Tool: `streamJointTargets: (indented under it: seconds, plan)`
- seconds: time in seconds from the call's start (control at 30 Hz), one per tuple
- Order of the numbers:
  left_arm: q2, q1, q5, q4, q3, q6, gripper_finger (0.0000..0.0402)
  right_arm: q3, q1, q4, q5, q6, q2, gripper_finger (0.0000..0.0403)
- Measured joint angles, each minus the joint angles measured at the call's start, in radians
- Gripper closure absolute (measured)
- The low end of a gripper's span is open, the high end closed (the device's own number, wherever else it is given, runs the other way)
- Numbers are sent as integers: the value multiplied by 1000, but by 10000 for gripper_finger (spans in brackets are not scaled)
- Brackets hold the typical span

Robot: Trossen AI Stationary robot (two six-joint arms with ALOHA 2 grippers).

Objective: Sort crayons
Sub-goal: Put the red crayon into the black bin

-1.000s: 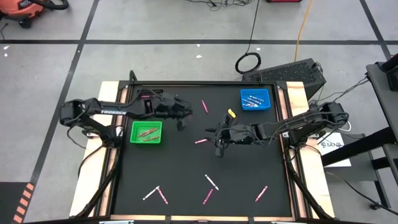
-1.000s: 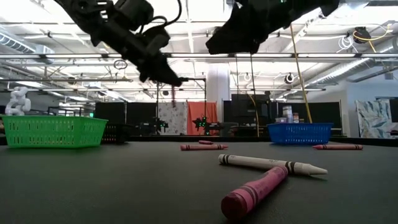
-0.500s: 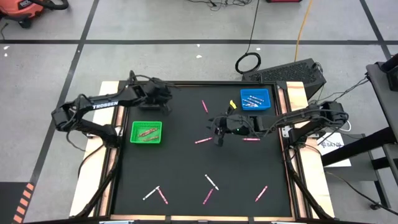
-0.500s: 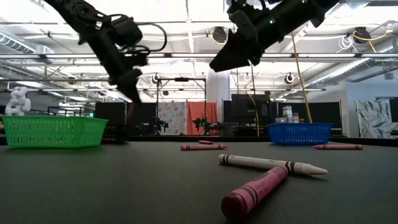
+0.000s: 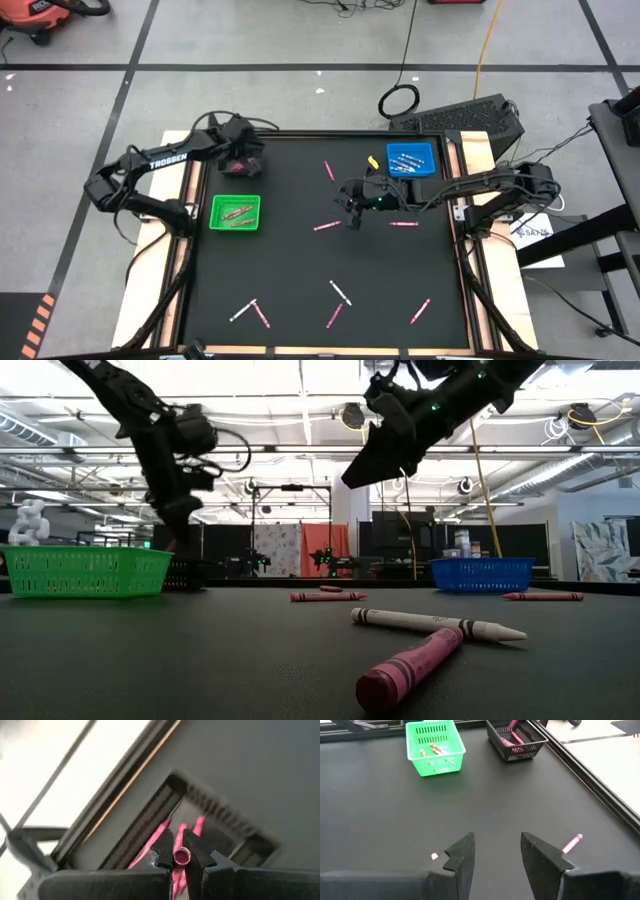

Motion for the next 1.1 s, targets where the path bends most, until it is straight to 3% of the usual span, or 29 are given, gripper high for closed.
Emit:
streamJointTargets:
  seconds: [0.43,0.7,0.9,1.1]
  plan:
    - [136,108,-3,-37,-1,49,372,0,-62,-2,0,-20,0,259]
    - [149,119,-2,-12,-1,49,370,0,-64,-14,-4,-27,0,259]
    - [149,119,-2,26,-1,80,370,0,-70,-26,-168,-55,4,259]
    - [150,120,-2,47,-1,79,353,0,-70,-26,-182,-73,5,259]
